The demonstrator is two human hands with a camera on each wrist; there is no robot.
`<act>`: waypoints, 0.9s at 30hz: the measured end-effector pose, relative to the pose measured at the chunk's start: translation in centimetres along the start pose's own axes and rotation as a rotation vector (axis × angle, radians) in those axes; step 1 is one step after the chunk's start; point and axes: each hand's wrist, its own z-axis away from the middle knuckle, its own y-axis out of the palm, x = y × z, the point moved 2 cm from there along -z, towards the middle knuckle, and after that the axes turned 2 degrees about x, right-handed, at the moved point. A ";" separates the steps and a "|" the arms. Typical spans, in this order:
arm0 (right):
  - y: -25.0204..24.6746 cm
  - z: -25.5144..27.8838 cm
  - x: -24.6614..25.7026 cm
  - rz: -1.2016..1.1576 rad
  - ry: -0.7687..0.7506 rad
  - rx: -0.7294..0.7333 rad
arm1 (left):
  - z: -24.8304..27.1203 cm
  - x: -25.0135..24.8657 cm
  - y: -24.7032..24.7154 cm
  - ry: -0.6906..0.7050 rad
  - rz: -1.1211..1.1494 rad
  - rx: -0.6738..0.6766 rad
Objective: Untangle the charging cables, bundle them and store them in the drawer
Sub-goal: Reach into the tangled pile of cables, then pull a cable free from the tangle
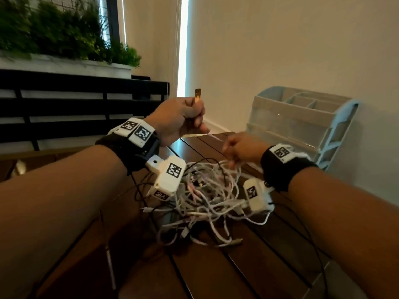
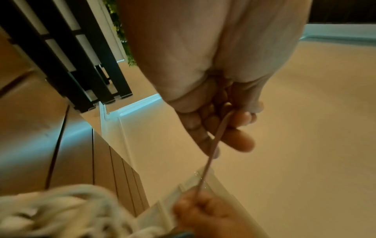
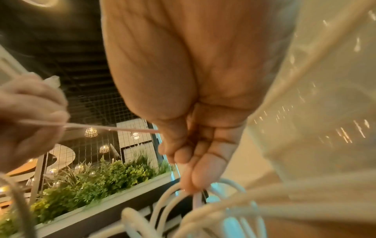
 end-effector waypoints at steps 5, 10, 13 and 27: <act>-5.0 0.1 2.9 0.395 -0.197 -0.355 | 0.9 -0.2 -1.2 0.100 0.059 -0.062; -2.0 3.2 -0.4 0.308 -0.001 0.144 | 2.1 0.1 -2.5 0.146 0.104 -0.169; -3.2 3.0 -2.1 0.368 0.028 0.009 | 2.4 0.9 -2.7 0.161 0.031 -0.254; -1.3 3.2 3.2 0.546 -0.078 -0.108 | 0.2 5.4 4.9 -0.014 -0.690 -0.025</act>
